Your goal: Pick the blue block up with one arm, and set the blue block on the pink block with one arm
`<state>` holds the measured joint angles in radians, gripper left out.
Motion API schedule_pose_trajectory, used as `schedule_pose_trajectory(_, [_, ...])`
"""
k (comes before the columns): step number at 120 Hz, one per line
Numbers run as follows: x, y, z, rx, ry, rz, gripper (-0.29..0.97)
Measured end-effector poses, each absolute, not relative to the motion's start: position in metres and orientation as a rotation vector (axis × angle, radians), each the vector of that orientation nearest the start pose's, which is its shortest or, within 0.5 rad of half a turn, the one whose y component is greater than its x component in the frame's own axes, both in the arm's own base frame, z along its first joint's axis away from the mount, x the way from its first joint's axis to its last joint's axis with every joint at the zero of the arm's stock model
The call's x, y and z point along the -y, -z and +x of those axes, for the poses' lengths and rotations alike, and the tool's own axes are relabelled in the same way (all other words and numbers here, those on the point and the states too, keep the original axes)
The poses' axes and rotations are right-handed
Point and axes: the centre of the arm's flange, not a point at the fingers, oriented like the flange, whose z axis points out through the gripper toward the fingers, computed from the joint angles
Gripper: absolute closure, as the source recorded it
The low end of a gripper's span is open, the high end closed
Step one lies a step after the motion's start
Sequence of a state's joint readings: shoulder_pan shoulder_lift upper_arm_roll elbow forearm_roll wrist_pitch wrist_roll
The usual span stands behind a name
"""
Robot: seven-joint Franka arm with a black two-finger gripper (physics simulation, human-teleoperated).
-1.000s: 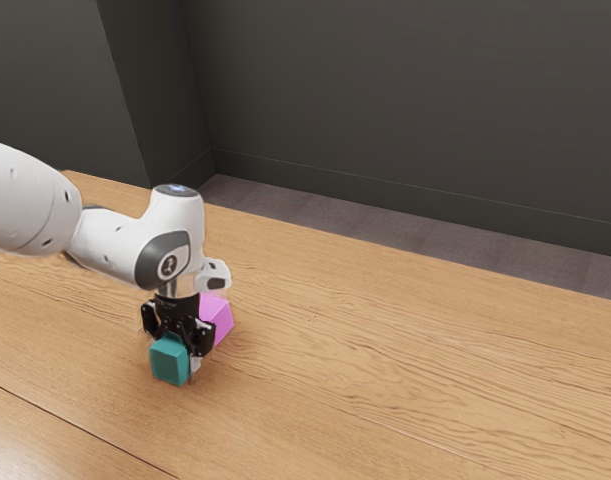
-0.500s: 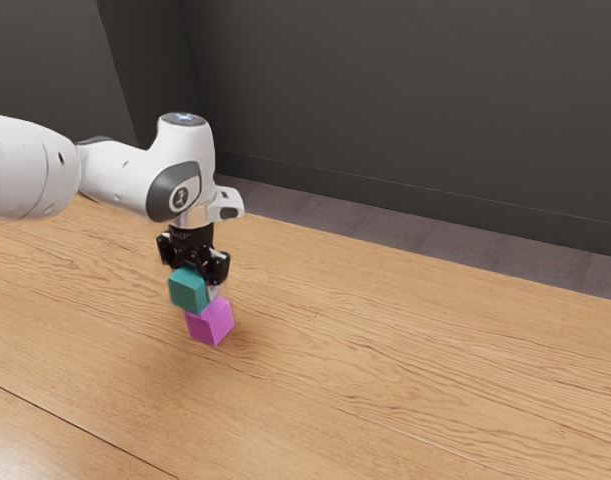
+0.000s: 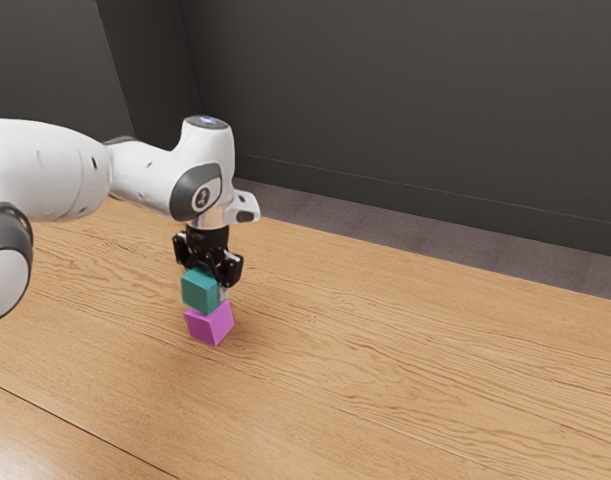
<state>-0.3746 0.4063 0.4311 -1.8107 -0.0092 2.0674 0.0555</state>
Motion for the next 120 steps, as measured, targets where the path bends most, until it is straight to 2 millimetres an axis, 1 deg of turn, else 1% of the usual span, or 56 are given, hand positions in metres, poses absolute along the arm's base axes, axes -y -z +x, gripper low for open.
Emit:
schedule_pose_trajectory(15, [-0.016, -0.327, 0.628, -0.033, -0.189, -2.988, 0.13])
schedule_pose_trajectory(29, [-0.018, -0.332, 0.628, -0.04, -0.184, -2.992, 0.08])
schedule_pose_trajectory(36, [-0.017, -0.341, 0.632, -0.047, -0.163, -2.994, 0.06])
schedule_pose_trajectory(54, [-0.016, -0.376, 0.643, -0.065, -0.097, -2.993, 0.03])
schedule_pose_trajectory(64, [-0.011, -0.405, 0.65, -0.082, -0.048, -2.994, 0.02])
schedule_pose_trajectory(70, [-0.009, -0.426, 0.647, -0.088, -0.027, -3.003, 0.02])
schedule_pose_trajectory(76, [-0.003, -0.454, 0.643, -0.11, -0.004, -3.006, 0.01])
schedule_pose_trajectory(82, [0.011, -0.482, 0.636, -0.156, 0.014, -3.001, 0.01])
schedule_pose_trajectory(88, [0.023, -0.51, 0.625, -0.196, 0.031, -3.003, 0.01])
schedule_pose_trajectory(99, [0.038, -0.552, 0.609, -0.246, 0.04, -2.996, 0.0])
schedule_pose_trajectory(108, [0.041, -0.574, 0.599, -0.257, 0.035, -2.993, 0.0])
schedule_pose_trajectory(120, [0.037, -0.588, 0.59, -0.25, 0.012, -2.987, 0.0])
